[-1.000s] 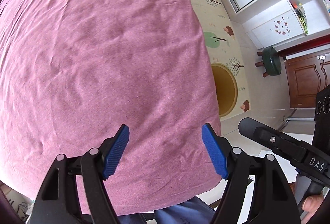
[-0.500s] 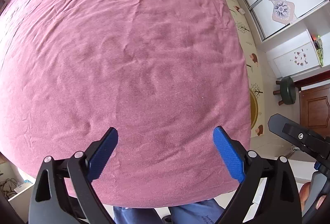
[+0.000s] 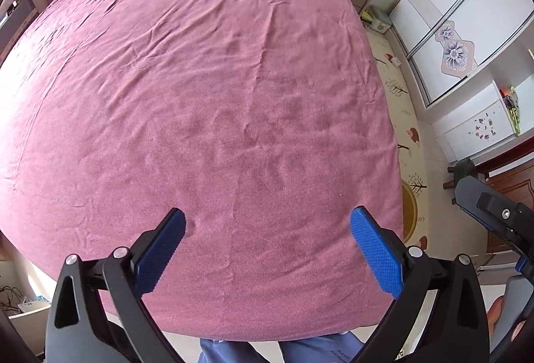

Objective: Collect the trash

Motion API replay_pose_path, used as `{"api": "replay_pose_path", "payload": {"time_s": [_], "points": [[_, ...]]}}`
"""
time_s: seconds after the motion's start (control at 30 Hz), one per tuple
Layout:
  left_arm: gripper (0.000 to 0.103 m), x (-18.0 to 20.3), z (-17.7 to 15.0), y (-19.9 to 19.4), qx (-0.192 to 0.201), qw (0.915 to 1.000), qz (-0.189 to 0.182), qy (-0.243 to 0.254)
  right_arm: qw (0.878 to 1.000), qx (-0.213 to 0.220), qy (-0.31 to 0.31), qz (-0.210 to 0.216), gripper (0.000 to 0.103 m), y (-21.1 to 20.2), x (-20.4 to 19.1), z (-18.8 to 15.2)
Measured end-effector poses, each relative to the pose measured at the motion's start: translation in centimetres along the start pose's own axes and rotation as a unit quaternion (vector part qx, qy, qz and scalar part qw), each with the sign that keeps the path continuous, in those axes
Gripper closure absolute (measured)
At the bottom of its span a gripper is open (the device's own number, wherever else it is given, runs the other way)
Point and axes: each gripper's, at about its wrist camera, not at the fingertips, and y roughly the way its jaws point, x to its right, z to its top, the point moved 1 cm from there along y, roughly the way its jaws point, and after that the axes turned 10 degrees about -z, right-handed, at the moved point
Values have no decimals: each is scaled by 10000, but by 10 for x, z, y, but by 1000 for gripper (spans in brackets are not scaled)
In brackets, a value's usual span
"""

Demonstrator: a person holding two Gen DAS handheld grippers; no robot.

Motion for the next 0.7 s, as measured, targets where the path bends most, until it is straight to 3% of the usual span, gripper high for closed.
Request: {"api": "replay_pose_path", "payload": {"time_s": [0.3,0.4,0.7], "points": [[4,-2,5,-53,629,9980,70,-90,9978,645,-121,71,9,-39,-24,-3],[4,-2,6,-64,786,9963,332,-43,9970,726,-275,76,9,-43,-31,-3],[4,5,2,-87,1042,9926,580,216,9952,903,-367,39,9,-53,-37,-8]]}}
